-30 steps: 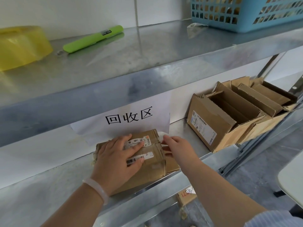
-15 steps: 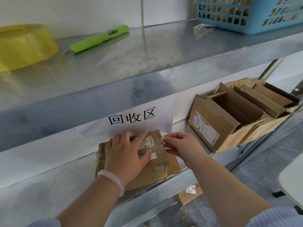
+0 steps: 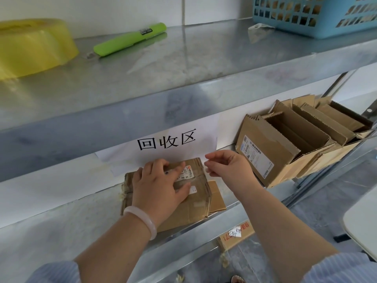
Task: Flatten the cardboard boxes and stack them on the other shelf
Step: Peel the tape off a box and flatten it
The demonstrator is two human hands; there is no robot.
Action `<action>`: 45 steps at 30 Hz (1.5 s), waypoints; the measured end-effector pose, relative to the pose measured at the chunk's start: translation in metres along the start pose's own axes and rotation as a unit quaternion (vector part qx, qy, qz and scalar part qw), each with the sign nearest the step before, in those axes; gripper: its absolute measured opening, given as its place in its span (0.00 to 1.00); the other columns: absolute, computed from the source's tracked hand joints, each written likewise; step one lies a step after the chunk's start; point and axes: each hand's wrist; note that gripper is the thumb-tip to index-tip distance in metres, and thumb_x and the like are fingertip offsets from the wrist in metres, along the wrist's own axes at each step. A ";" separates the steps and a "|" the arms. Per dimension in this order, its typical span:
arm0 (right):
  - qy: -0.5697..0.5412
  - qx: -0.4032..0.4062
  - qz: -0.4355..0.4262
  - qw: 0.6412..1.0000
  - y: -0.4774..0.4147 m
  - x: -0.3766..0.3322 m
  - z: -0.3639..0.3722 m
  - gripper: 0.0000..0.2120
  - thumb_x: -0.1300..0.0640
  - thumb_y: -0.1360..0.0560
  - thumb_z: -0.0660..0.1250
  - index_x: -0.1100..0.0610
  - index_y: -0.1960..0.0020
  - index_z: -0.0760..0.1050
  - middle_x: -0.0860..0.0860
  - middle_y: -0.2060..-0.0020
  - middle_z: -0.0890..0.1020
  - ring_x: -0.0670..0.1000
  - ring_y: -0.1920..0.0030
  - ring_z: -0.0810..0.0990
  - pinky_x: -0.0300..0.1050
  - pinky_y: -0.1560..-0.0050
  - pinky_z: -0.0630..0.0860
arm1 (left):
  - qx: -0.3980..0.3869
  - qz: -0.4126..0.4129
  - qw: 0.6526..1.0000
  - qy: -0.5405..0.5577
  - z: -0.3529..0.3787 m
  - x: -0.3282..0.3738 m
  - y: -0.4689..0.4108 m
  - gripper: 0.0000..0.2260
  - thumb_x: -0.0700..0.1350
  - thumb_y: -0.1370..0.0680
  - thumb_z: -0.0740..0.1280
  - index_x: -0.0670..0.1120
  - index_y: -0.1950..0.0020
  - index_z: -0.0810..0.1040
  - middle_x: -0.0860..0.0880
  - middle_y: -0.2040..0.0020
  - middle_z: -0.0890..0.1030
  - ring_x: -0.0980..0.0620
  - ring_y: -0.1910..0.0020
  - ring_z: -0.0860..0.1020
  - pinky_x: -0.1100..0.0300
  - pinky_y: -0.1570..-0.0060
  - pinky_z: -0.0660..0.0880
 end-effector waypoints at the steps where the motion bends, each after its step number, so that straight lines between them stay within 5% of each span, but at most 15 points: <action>1: 0.039 -0.002 0.004 0.999 -0.001 0.001 -0.001 0.08 0.61 0.28 0.72 0.50 0.52 0.82 0.48 0.63 0.85 0.49 0.60 0.85 0.41 0.56 0.82 | -0.001 0.001 1.000 0.000 0.000 0.000 0.000 0.27 0.70 0.27 0.51 0.66 0.29 0.64 0.54 0.36 0.66 0.50 0.36 0.63 0.49 0.34 0.61; 6: 0.270 -0.021 -0.042 0.962 0.000 0.004 0.003 0.06 0.45 0.31 0.75 0.40 0.58 0.79 0.41 0.61 0.82 0.41 0.60 0.80 0.36 0.59 0.78 | -0.004 -0.003 1.000 0.004 -0.001 0.000 0.000 0.27 0.70 0.27 0.50 0.66 0.29 0.63 0.55 0.36 0.65 0.51 0.35 0.61 0.48 0.33 0.59; 12: 0.385 -0.038 -0.095 0.917 0.001 -0.007 0.003 0.03 0.49 0.26 0.70 0.42 0.58 0.78 0.39 0.62 0.79 0.40 0.60 0.77 0.32 0.63 0.70 | -0.005 -0.006 1.000 0.015 -0.001 -0.001 0.001 0.28 0.71 0.28 0.50 0.67 0.29 0.63 0.56 0.36 0.64 0.51 0.36 0.61 0.49 0.33 0.58; 19: 0.349 -0.053 -0.073 0.933 0.002 -0.016 0.012 0.03 0.50 0.25 0.68 0.47 0.57 0.77 0.44 0.63 0.80 0.44 0.60 0.78 0.38 0.61 0.74 | -0.007 -0.005 1.000 0.022 0.000 -0.001 -0.001 0.27 0.70 0.27 0.51 0.66 0.29 0.63 0.55 0.37 0.65 0.51 0.37 0.61 0.47 0.33 0.59; 28: 0.160 -0.087 -0.035 0.983 0.006 -0.028 0.029 0.02 0.51 0.27 0.71 0.48 0.58 0.81 0.42 0.64 0.85 0.41 0.59 0.83 0.38 0.56 0.80 | -0.007 -0.001 1.000 0.028 0.002 -0.003 -0.002 0.24 0.70 0.27 0.53 0.66 0.33 0.67 0.54 0.37 0.66 0.49 0.36 0.63 0.47 0.34 0.59; 35: 0.059 -0.104 0.012 0.993 0.011 -0.019 0.026 0.05 0.54 0.25 0.70 0.50 0.57 0.84 0.48 0.60 0.86 0.45 0.57 0.82 0.39 0.55 0.79 | -0.001 -0.046 0.971 0.234 -0.009 -0.010 -0.009 0.26 0.75 0.32 0.50 0.66 0.47 0.79 0.62 0.42 0.75 0.55 0.38 0.70 0.49 0.37 0.66; 38: 0.059 -0.117 0.011 0.991 0.013 -0.019 0.029 0.04 0.54 0.27 0.71 0.48 0.59 0.84 0.46 0.62 0.85 0.42 0.62 0.82 0.35 0.63 0.77 | 0.006 -0.055 0.959 0.277 -0.009 -0.010 -0.014 0.18 0.70 0.30 0.60 0.62 0.52 0.83 0.62 0.47 0.79 0.56 0.43 0.74 0.49 0.41 0.70; 42: 0.072 -0.095 0.003 0.993 0.013 -0.017 0.029 0.04 0.53 0.28 0.73 0.45 0.58 0.85 0.44 0.62 0.85 0.43 0.61 0.83 0.38 0.60 0.79 | 0.028 -0.060 0.948 0.312 -0.008 -0.010 -0.012 0.10 0.62 0.29 0.68 0.59 0.59 0.84 0.61 0.58 0.81 0.57 0.53 0.78 0.49 0.48 0.74; 45: 0.080 -0.022 -0.014 0.996 0.011 -0.009 0.029 0.11 0.53 0.28 0.73 0.42 0.46 0.81 0.43 0.58 0.84 0.42 0.58 0.82 0.37 0.57 0.80 | 0.031 -0.078 0.945 0.316 -0.008 -0.010 -0.009 0.07 0.59 0.28 0.70 0.58 0.61 0.83 0.60 0.63 0.80 0.54 0.56 0.77 0.47 0.50 0.75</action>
Point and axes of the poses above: each hand's wrist, its own y-axis away from the middle knuckle, its own z-axis out of the palm, x = y × z
